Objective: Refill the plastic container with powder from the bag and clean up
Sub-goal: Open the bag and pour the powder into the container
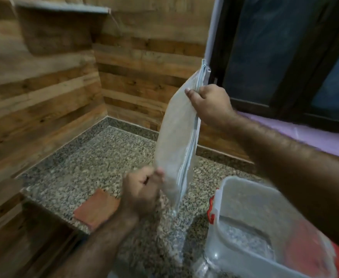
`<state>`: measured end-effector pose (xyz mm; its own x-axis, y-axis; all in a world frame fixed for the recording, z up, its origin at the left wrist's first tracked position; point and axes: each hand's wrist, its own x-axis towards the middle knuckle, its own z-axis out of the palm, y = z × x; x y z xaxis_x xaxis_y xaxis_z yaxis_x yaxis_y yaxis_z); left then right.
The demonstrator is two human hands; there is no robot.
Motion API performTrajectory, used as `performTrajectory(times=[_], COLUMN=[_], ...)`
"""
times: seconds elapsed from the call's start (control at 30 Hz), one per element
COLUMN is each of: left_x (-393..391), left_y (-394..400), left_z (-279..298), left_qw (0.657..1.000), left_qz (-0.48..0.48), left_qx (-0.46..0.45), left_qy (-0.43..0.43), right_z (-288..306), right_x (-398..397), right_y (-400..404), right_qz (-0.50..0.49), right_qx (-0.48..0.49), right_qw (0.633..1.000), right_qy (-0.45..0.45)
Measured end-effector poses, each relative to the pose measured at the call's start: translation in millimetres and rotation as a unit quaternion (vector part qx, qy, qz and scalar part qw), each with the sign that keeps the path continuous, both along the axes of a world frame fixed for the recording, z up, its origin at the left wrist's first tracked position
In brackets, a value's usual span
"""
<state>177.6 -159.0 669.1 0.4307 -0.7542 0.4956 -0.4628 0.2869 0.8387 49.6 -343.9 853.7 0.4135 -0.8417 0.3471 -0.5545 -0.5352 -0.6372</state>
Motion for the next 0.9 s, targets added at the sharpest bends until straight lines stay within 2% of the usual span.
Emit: performTrajectory(times=[0.07,0.17,0.23,0.3,0.37,0.47,0.6,0.7,0.8,0.9], left_x=[5.5,10.9,18.7,26.0,27.7,15.2,-7.1,7.5,33.9,2.9], left_y=[-31.0,-86.3,-124.5,-155.2,-176.2,-195.7,-199.8,-229.7,-257.3,-185.1], left_z=[32.8,75.5,90.4,100.0,110.6,139.0,173.9,155.0,131.1,179.5], left_qw=[0.993,0.975,0.943,0.890,0.876,0.885,0.918,0.915,0.912,0.923], left_qz=[0.038,0.068,-0.008,-0.116,-0.165,-0.206,-0.254,-0.290,-0.266,-0.213], left_qx=[-0.005,0.035,0.108,0.218,0.256,0.220,0.169,0.210,0.269,0.275], left_qy=[0.110,0.208,0.314,0.383,0.374,0.353,0.253,0.188,0.159,0.167], right_z=[27.3,59.4,72.8,81.7,88.9,94.5,89.3,81.2,79.4,78.8], right_x=[-9.5,-22.9,-32.5,-42.4,-54.7,-77.3,-97.7,-107.4,-122.0,-141.9], right_y=[-0.2,6.4,13.2,19.9,23.1,22.2,23.5,26.6,27.1,30.4], right_qz=[0.003,0.007,0.021,0.030,0.023,0.020,0.027,0.051,0.060,0.060], right_qx=[-0.013,-0.068,-0.110,-0.149,-0.189,-0.217,-0.315,-0.327,-0.318,-0.299], right_qw=[1.000,0.998,0.994,0.988,0.982,0.976,0.949,0.943,0.946,0.952], right_qy=[-0.023,-0.016,-0.001,0.011,0.013,-0.010,-0.011,-0.023,-0.034,-0.027])
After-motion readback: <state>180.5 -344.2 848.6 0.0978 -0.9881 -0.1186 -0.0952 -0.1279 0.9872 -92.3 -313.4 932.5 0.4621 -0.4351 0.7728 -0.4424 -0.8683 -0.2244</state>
